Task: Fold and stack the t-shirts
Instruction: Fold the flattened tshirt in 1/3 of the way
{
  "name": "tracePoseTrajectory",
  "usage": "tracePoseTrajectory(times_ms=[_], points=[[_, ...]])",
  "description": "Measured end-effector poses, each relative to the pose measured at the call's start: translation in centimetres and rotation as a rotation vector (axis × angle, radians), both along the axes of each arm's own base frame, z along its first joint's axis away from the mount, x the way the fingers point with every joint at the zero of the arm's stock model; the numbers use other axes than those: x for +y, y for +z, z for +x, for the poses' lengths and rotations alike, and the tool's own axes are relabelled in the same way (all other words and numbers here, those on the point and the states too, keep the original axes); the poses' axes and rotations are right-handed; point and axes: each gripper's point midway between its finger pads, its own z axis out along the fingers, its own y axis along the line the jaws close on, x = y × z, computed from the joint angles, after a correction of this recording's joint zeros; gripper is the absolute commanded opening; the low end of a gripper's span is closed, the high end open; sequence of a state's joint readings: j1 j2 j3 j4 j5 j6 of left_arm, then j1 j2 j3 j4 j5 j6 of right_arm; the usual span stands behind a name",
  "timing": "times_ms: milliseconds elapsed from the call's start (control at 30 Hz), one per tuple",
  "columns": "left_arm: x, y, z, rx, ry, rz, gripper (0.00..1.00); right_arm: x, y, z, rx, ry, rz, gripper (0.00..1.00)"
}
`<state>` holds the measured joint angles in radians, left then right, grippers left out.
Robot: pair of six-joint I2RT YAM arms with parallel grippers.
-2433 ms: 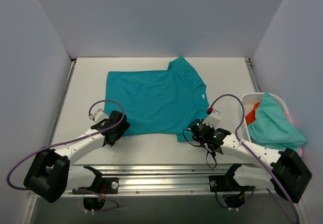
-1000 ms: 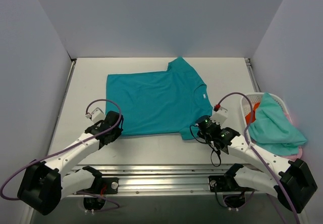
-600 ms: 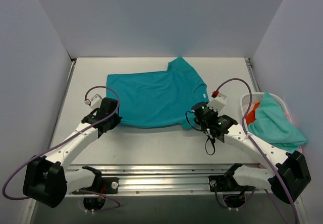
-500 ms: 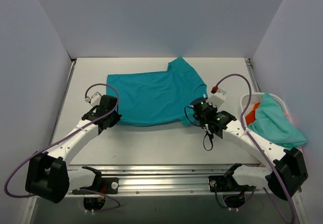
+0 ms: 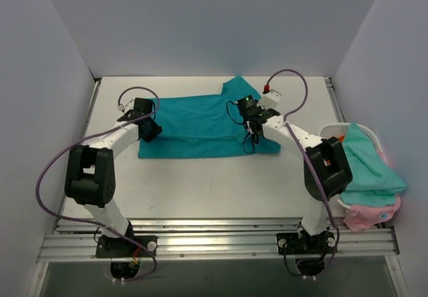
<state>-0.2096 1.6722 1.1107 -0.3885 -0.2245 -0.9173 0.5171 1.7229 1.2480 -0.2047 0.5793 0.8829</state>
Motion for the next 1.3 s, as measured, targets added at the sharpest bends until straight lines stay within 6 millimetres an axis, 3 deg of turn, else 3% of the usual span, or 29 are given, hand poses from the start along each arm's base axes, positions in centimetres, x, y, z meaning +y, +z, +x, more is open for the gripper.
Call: tracePoseTrajectory(times_ms=[33,67,100,200,267,333,433,533,700,767,833,933,1067,1200,1300], points=[[0.1,-0.7,1.2,0.014,-0.007,-0.001,0.90,0.2,-0.9,1.5,0.011,-0.008,-0.003,0.62],[0.2,-1.4,2.7,0.027,-0.011,-0.009,0.98,0.2,-2.0,2.9,0.034,-0.017,-0.013,0.99],[0.2,-2.1,4.0,0.036,-0.010,-0.027,0.94,0.2,-2.9,4.5,0.047,-0.029,-0.018,1.00],[0.4,-4.1,7.5,0.065,-0.024,-0.061,0.94,0.1,-5.6,9.2,0.084,-0.053,-0.050,1.00],[0.5,-3.2,9.1,0.035,-0.036,-0.086,0.94,-0.2,-6.4,11.1,0.094,-0.067,-0.066,1.00],[0.7,-2.6,9.4,0.022,-0.044,-0.097,0.94,-0.7,-6.1,11.7,0.098,-0.074,-0.084,1.00],[1.0,-2.4,9.0,0.024,-0.052,-0.104,0.94,-1.1,-4.0,11.5,0.079,-0.079,-0.102,1.00],[1.8,-1.2,7.7,0.019,-0.053,-0.101,0.94,-1.1,-0.3,10.5,0.029,-0.067,-0.097,1.00],[2.9,5.4,6.8,-0.107,-0.057,-0.088,0.94,-1.3,7.1,7.2,-0.100,-0.040,-0.055,1.00],[3.2,8.2,6.7,-0.171,-0.054,-0.084,0.94,-1.0,9.1,5.8,-0.152,-0.011,-0.020,1.00],[3.3,10.4,6.5,-0.228,-0.052,-0.080,0.94,-0.6,9.6,5.0,-0.185,0.031,0.023,1.00],[3.4,11.7,6.3,-0.274,-0.053,-0.078,0.94,0.1,8.4,4.9,-0.190,0.088,0.046,1.00],[3.4,9.7,8.1,-0.248,-0.077,-0.079,0.94,1.2,6.0,8.3,-0.154,0.140,0.036,1.00],[3.3,5.5,11.7,-0.184,-0.102,-0.094,0.94,0.7,4.1,13.8,-0.141,0.157,0.024,1.00],[3.3,2.1,12.7,-0.131,-0.111,-0.107,0.94,-0.7,3.4,17.9,-0.154,0.159,0.013,1.00]])
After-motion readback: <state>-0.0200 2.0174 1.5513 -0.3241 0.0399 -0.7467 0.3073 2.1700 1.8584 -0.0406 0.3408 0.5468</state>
